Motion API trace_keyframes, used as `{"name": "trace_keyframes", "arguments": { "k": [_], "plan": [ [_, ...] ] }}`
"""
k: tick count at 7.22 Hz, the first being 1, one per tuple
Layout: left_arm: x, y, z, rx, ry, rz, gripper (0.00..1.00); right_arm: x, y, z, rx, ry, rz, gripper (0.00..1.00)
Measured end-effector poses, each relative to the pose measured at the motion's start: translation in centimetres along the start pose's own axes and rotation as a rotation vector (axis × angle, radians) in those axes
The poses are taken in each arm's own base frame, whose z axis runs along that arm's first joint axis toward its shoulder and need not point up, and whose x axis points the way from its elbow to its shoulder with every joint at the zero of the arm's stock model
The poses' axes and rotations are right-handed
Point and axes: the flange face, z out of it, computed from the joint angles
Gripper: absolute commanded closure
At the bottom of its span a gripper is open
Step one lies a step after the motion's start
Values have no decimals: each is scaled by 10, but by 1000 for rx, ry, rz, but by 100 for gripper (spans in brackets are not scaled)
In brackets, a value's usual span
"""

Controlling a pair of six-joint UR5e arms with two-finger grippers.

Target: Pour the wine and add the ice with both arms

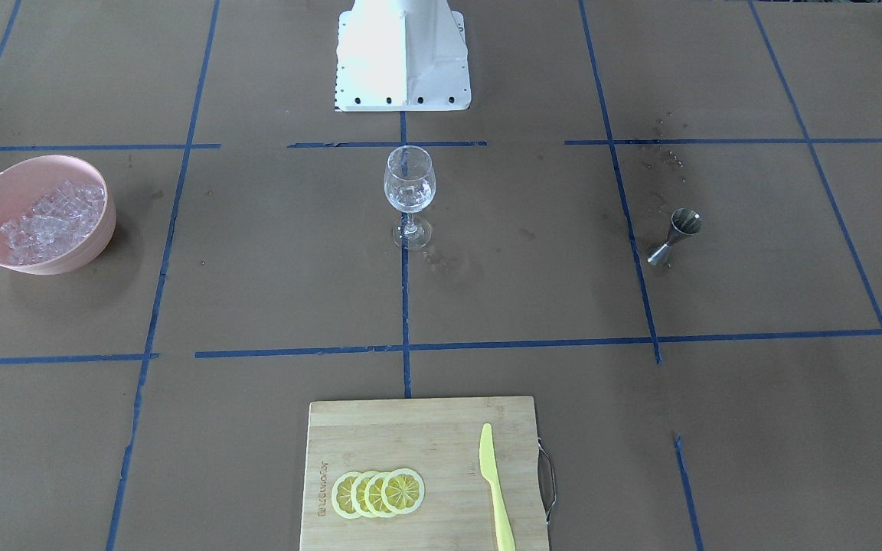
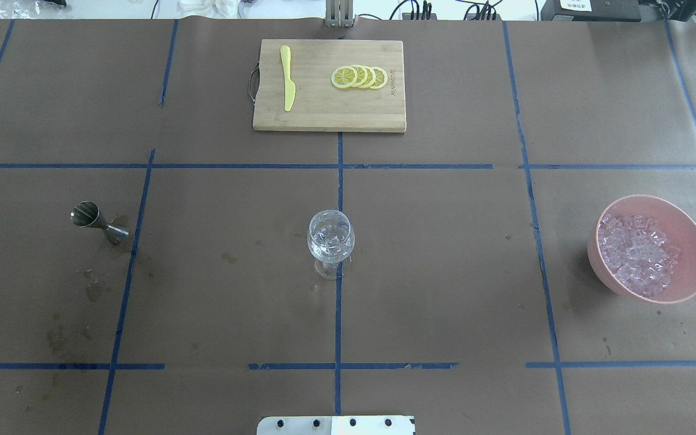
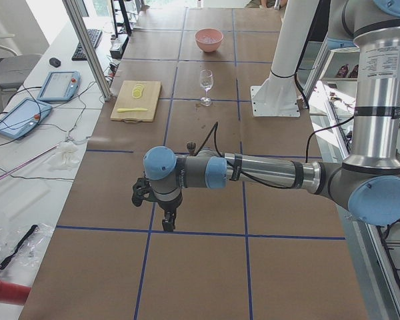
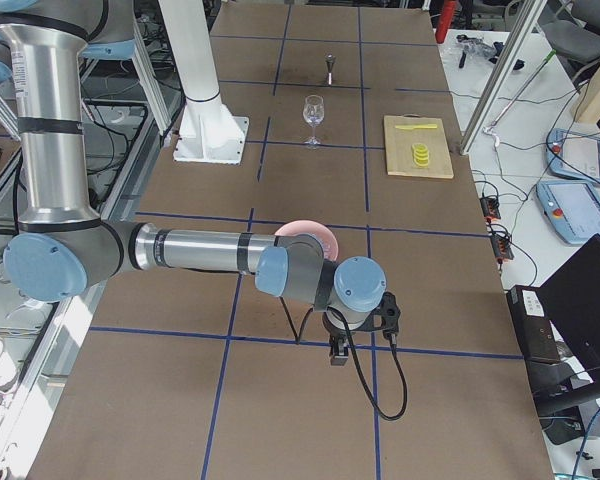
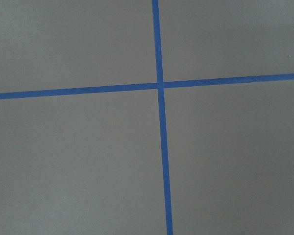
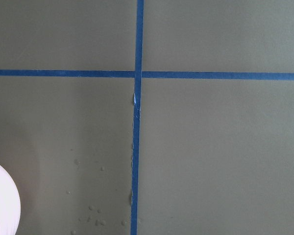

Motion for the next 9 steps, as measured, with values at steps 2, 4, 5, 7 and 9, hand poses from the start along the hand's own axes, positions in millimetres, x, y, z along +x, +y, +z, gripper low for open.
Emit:
{"name": "trace_keyframes", "arguments": {
  "k": [2,4,5,7,9],
  "plan": [
    [0,0,-1,3,-1,5,0,-3,-5,-6,56,18,-35,0],
    [1,-1,-1,4,-1,5,0,-10,-11,-13,114,27,-6,0],
    [1,-1,-1,5,-1,5,0,-11,-13,-15,126,27,5,0],
    [1,-1,-2,6,-1,5,0,-11,-13,-15,130,25,13,0],
    [2,-1,-2,6,-1,4,0,-11,-12,-14,130,24,16,0]
  ]
}}
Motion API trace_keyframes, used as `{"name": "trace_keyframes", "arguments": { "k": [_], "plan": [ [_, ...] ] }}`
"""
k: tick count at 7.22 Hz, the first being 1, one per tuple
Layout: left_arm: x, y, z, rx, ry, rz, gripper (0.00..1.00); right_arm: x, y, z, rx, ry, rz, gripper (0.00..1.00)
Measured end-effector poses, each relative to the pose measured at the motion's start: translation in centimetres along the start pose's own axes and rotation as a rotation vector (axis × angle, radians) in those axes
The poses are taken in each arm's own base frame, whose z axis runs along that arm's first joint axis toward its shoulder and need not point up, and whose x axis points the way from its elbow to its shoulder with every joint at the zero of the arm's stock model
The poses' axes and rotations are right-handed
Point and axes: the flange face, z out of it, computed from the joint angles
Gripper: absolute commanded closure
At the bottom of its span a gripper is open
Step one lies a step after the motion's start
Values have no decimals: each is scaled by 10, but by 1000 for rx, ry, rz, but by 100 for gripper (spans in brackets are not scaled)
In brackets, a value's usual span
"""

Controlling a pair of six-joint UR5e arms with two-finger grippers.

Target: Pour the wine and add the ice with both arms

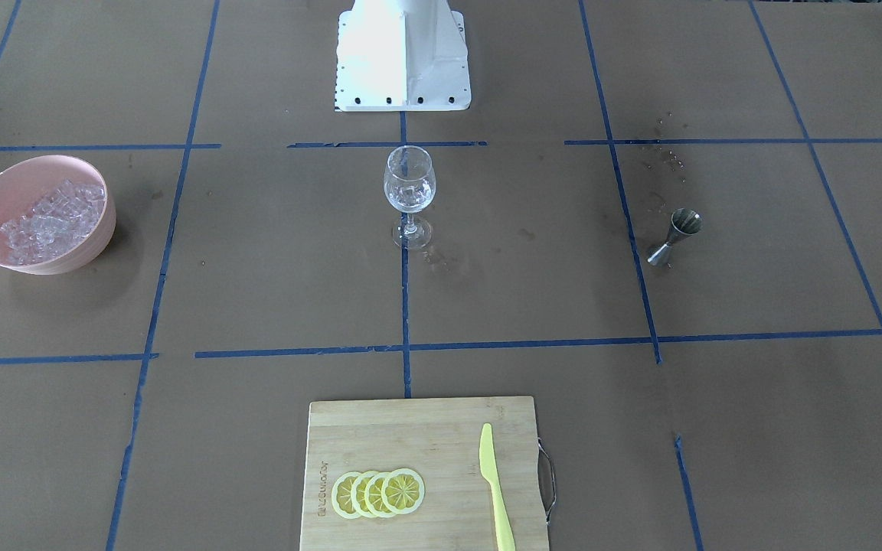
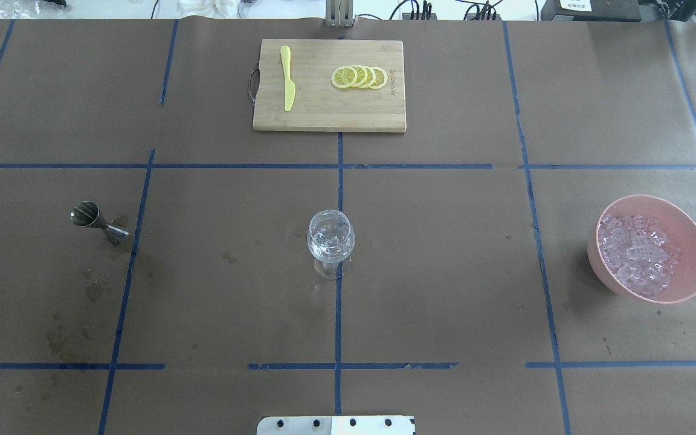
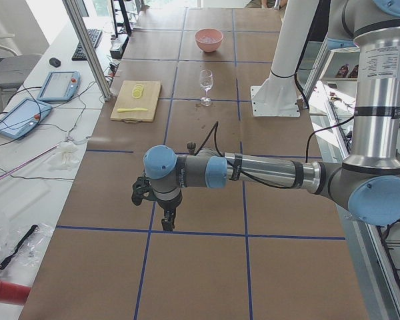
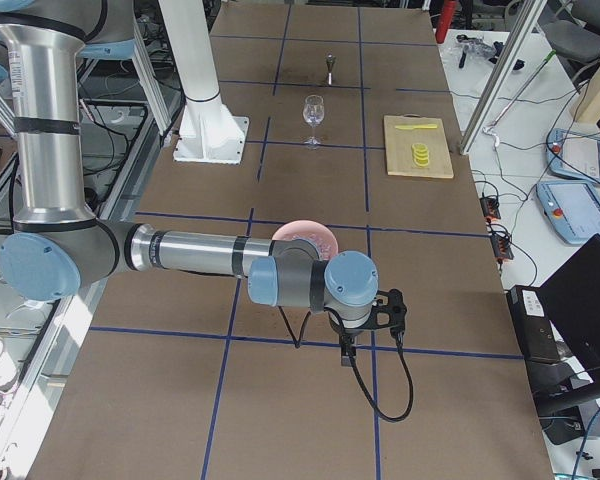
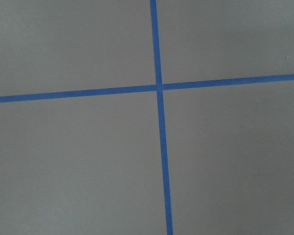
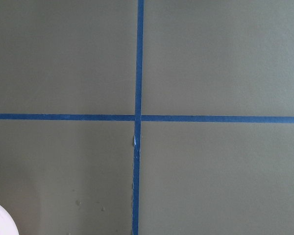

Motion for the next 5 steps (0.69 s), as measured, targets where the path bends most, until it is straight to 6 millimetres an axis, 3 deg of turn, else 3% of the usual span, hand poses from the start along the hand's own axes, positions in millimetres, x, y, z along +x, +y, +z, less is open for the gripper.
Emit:
{"name": "trace_keyframes", "arguments": {
  "k": [5],
  "plan": [
    [4,-3,-5,11,1,8,0,4,3,3,-7,2,5,0]
  ]
}}
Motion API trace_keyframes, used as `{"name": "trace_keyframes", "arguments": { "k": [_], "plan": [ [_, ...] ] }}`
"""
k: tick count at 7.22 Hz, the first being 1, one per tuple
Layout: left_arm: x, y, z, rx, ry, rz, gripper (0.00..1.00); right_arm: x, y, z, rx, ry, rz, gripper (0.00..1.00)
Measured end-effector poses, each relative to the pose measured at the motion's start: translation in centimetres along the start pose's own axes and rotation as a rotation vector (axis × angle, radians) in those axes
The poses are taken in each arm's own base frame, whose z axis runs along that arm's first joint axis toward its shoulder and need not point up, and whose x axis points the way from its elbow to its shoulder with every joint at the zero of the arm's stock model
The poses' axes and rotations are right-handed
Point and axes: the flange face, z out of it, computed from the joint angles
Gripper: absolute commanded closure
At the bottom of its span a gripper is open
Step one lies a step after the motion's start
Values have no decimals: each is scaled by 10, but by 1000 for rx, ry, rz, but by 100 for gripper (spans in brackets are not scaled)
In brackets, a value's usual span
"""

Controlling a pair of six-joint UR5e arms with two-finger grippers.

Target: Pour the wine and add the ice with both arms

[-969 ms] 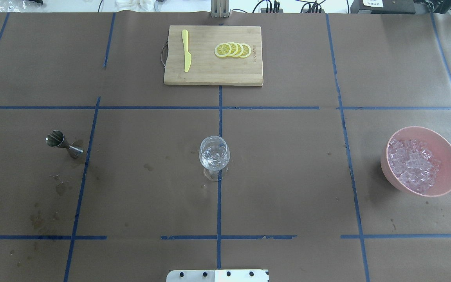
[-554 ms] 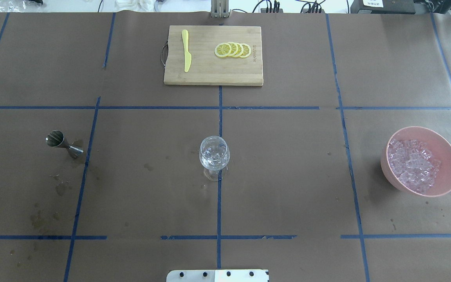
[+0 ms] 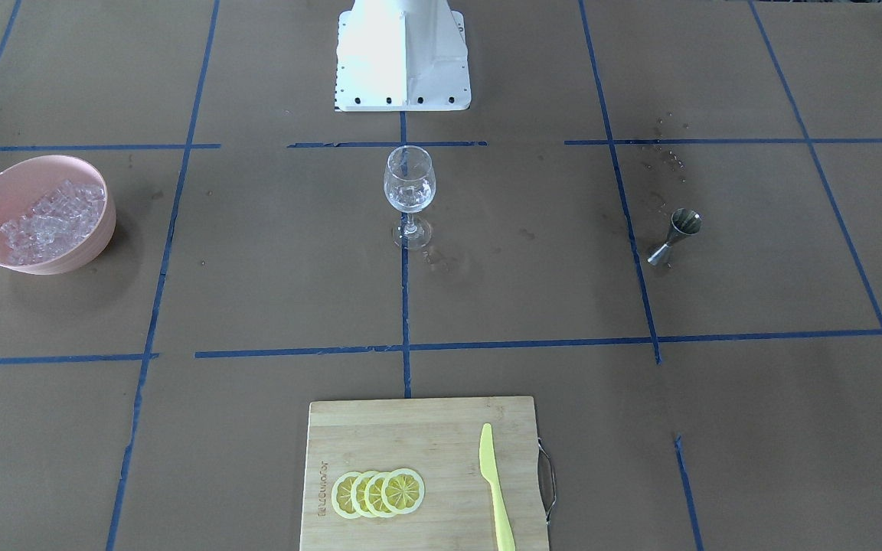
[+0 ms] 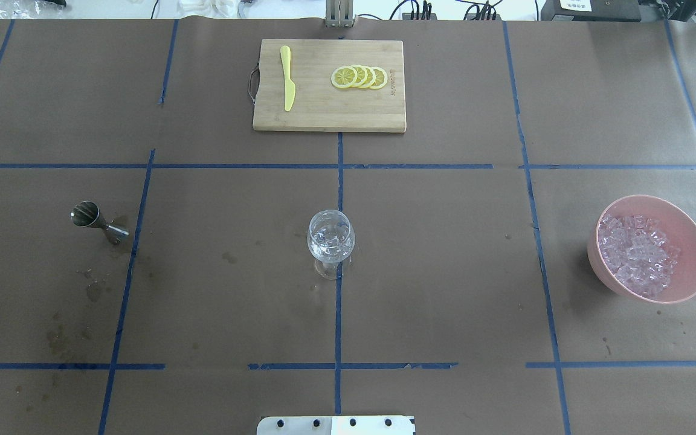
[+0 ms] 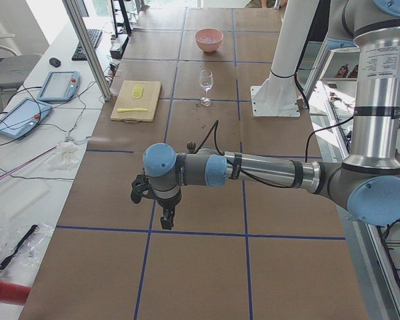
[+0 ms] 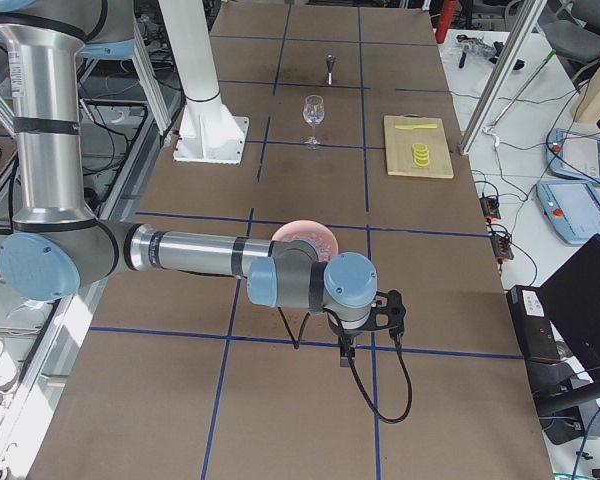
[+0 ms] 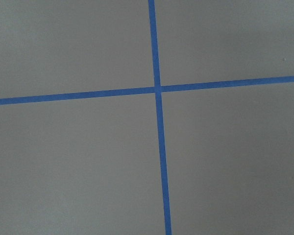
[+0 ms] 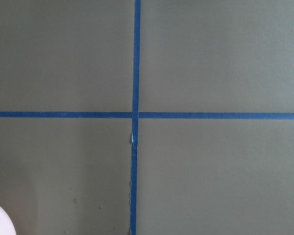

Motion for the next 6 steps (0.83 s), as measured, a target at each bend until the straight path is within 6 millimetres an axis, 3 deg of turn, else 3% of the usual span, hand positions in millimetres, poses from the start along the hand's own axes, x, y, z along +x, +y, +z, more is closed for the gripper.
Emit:
{"name": "trace_keyframes", "arguments": {
  "k": [3,6],
  "plan": [
    [2,-4,-7,25,-2,16,0,2,1,1,-3,1,3,0],
    [-21,4,-32,90,-12,-12,0,1,0,1,-2,2,1,0]
  ]
}}
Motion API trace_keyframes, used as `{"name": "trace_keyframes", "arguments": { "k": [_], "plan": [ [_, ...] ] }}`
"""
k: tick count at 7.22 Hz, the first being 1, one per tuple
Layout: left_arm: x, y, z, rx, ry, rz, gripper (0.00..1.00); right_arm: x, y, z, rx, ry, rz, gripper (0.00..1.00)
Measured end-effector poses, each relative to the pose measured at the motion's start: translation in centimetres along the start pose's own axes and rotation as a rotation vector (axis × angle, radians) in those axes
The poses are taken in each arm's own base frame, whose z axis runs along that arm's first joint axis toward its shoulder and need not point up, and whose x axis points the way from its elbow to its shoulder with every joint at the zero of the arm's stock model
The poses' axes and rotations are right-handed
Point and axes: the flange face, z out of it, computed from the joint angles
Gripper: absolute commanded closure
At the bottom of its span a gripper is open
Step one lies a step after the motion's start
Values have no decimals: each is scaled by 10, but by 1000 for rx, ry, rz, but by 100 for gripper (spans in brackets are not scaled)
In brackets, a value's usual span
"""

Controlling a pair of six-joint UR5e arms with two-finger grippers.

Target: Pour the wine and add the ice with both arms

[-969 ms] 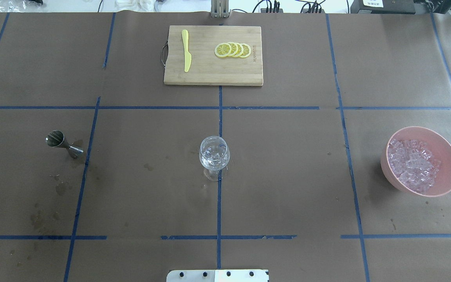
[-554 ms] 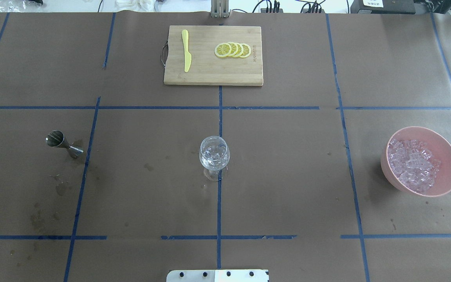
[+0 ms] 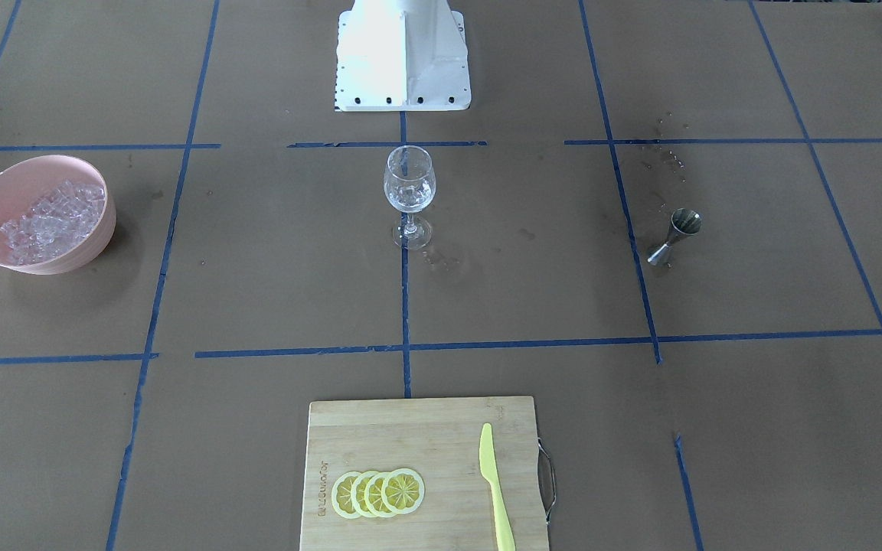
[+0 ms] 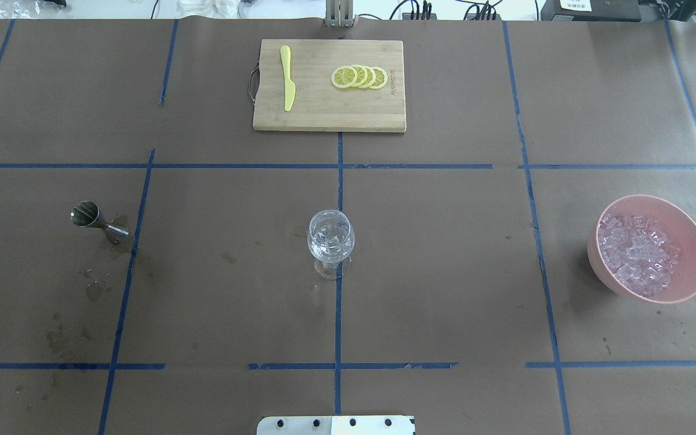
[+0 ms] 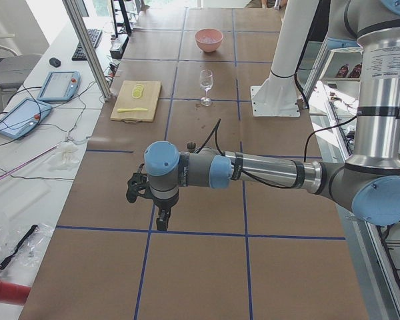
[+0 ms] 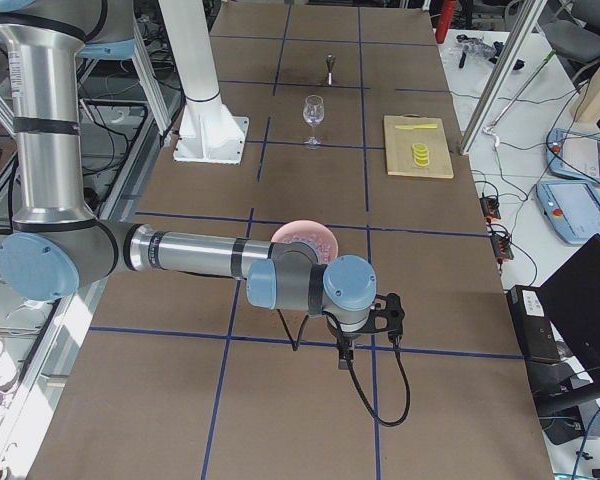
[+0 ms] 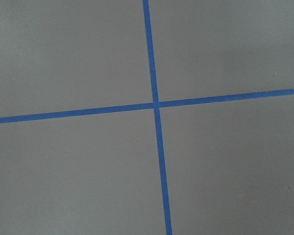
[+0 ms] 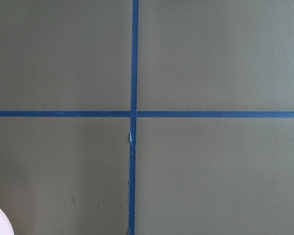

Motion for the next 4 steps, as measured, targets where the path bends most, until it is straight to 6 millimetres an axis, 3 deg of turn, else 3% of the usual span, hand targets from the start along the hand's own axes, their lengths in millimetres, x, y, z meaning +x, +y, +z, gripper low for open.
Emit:
{"name": "trace_keyframes", "arguments": {
  "k": [4],
  "plan": [
    [-6,-1,-10,22,-7,-19,0,-3,-4,-3,7,0,-5,0]
  ]
}}
